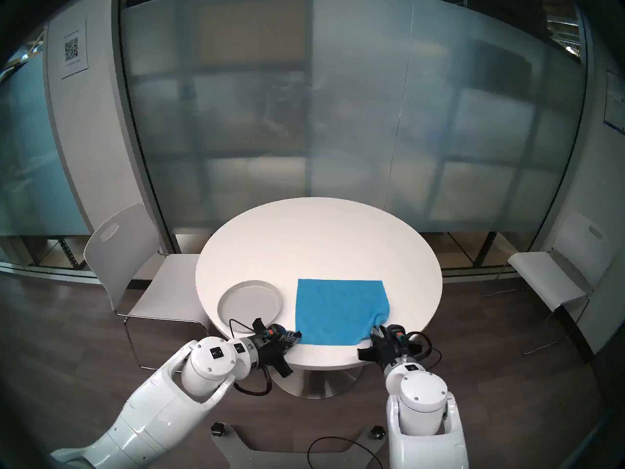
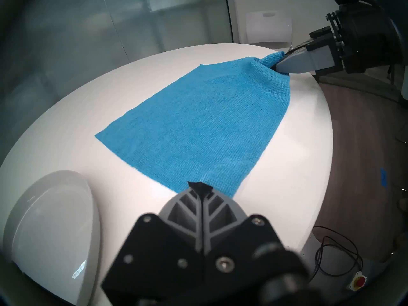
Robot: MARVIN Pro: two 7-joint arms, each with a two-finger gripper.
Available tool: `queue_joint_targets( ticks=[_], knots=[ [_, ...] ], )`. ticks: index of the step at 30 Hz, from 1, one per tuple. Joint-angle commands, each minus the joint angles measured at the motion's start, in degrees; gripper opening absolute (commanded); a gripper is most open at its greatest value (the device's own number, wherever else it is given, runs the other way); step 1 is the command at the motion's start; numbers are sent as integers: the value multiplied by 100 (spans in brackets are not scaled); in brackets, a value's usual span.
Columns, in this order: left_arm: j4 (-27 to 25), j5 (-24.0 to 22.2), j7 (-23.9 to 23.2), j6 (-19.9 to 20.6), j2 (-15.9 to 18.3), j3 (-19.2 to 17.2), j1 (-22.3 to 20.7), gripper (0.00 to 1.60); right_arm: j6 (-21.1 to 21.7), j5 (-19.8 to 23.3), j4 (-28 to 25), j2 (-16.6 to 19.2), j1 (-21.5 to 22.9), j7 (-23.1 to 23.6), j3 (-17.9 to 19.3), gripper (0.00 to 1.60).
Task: Fold the napkin in half twice and place it beside the plate
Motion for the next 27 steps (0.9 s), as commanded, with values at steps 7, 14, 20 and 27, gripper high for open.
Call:
queue_joint_targets(
  ticks=[7,14,20,27],
  knots=[
    [-93,30,-21,-29,2,13,33,0,-16,-46,-308,-10,-6,37,-85,55],
    [-94,59,-18,-62,-6,19,73,0,-23,-101,-317,43,52,135,-172,51],
    [-104,83,-11,-81,-2,12,100,0,-22,-160,-285,80,158,205,-260,41],
    [-92,91,-15,-113,0,-1,127,0,-49,-235,-222,109,320,297,-401,36]
  ],
)
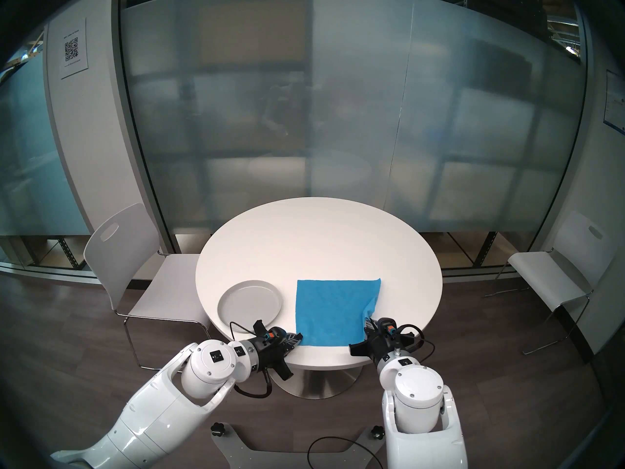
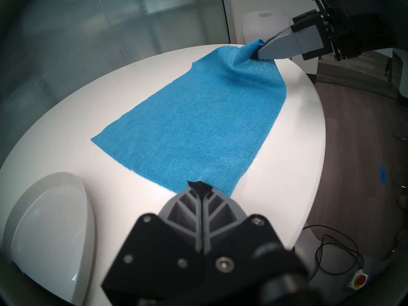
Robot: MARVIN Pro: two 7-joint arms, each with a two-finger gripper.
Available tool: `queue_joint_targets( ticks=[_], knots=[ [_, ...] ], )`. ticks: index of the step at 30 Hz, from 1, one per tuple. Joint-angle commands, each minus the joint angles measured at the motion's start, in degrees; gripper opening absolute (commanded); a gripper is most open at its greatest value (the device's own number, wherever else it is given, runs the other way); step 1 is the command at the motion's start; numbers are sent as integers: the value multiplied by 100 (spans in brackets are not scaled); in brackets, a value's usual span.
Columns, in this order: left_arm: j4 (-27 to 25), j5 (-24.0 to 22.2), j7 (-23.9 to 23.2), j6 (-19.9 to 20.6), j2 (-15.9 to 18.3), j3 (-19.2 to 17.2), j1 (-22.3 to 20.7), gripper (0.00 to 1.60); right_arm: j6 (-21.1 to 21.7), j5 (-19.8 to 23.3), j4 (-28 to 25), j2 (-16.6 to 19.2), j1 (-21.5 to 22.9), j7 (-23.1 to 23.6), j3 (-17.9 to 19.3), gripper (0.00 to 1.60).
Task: Fold the napkin in half twice and place it beside the plate
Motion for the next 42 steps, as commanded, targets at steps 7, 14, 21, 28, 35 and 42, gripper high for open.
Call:
queue_joint_targets(
  ticks=[7,14,21,28,35,42],
  knots=[
    [-53,10,21,-52,-1,-11,56,0,-49,-39,-20,71,367,81,-294,10],
    [-45,14,27,-67,-10,-26,67,0,-52,-65,46,86,436,159,-369,8],
    [-48,21,25,-85,-12,-31,86,0,-40,-99,73,145,486,273,-496,0],
    [-62,32,27,-105,-13,-38,101,0,-3,-136,20,241,460,435,-579,0],
    [-77,44,24,-120,-13,-43,122,0,-18,-123,35,257,437,550,-621,0],
    [-91,51,23,-129,-5,-43,138,0,-30,-140,55,255,443,581,-677,0]
  ],
)
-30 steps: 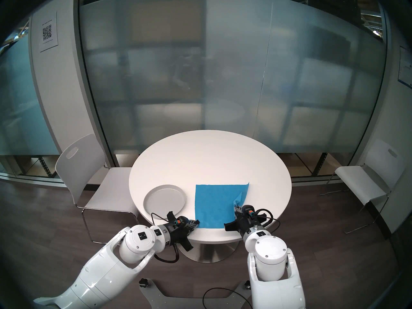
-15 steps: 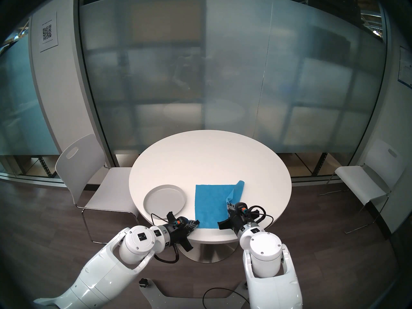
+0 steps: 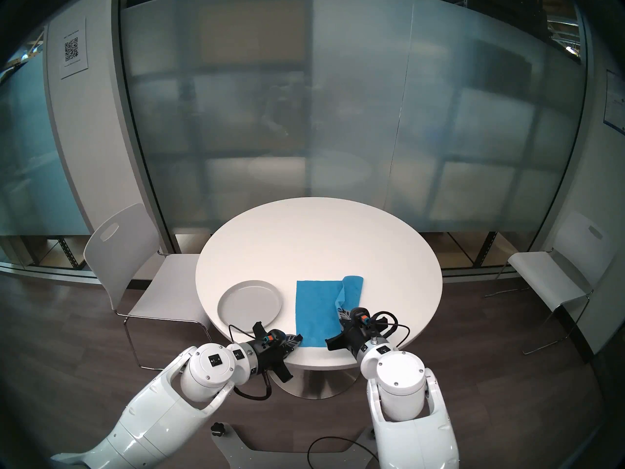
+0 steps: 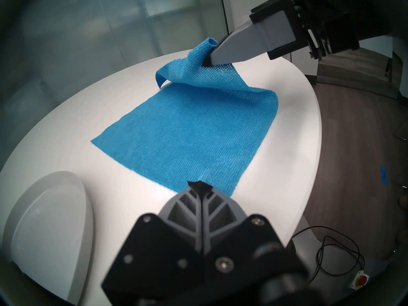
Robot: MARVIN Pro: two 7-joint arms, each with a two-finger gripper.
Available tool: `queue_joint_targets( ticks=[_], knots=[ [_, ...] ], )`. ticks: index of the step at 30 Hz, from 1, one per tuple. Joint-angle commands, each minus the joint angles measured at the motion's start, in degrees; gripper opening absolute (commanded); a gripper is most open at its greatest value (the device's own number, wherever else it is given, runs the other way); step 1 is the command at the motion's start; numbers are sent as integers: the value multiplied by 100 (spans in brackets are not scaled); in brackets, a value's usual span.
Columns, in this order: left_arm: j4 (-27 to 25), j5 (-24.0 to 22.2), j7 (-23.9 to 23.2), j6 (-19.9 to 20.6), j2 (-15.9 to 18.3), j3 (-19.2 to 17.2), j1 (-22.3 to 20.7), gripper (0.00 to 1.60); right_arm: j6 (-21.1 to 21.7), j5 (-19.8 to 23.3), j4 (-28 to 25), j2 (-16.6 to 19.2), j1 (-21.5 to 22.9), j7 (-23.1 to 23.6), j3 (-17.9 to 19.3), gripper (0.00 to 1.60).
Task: Fold the napkin in half twice and place it beside the plate
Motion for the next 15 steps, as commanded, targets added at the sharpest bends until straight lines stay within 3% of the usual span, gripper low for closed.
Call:
queue_joint_targets(
  ticks=[1,15],
  knots=[
    [-71,7,-4,1,15,6,31,0,-31,16,-93,-11,70,83,-113,0],
    [-100,32,-16,-19,31,-15,84,0,-72,-25,86,57,243,245,-233,0]
  ],
)
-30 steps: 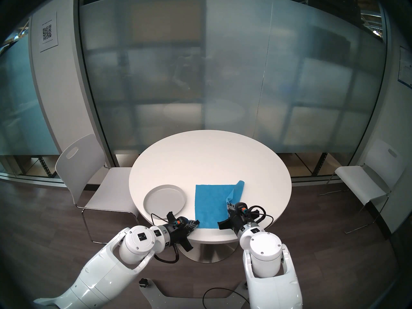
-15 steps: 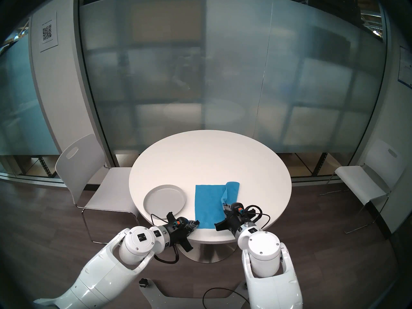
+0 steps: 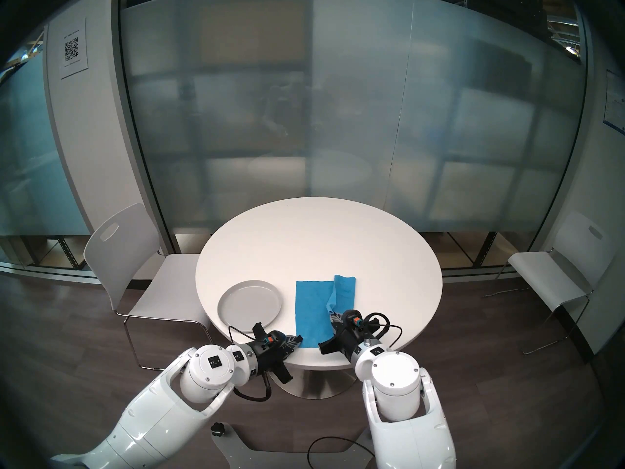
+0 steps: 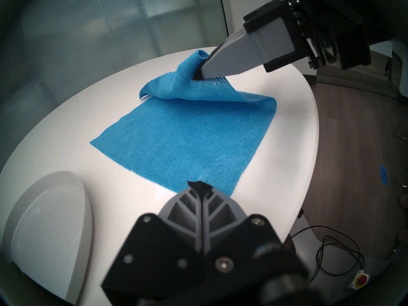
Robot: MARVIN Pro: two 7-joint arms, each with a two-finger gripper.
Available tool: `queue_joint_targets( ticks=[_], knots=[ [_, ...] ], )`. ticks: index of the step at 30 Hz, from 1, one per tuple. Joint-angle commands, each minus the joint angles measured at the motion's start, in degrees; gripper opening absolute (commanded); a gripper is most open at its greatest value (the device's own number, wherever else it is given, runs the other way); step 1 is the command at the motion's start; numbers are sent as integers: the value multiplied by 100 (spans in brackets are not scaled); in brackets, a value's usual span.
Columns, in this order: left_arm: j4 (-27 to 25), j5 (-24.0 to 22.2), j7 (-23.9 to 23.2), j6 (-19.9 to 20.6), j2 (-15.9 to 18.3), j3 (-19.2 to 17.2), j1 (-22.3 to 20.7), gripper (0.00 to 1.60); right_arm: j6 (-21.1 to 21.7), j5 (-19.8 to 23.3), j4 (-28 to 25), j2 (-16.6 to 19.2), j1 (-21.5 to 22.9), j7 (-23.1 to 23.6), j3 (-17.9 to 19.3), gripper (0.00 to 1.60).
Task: Fold the napkin in half twice and place it beside the plate
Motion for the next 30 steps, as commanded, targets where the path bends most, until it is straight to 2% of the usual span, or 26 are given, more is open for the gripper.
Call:
queue_joint_targets(
  ticks=[1,30],
  knots=[
    [-63,-3,-16,10,26,-5,32,0,-58,-15,-28,4,189,39,-74,0],
    [-56,16,-20,-12,11,-7,58,0,2,-68,-184,424,207,745,-241,0]
  ],
)
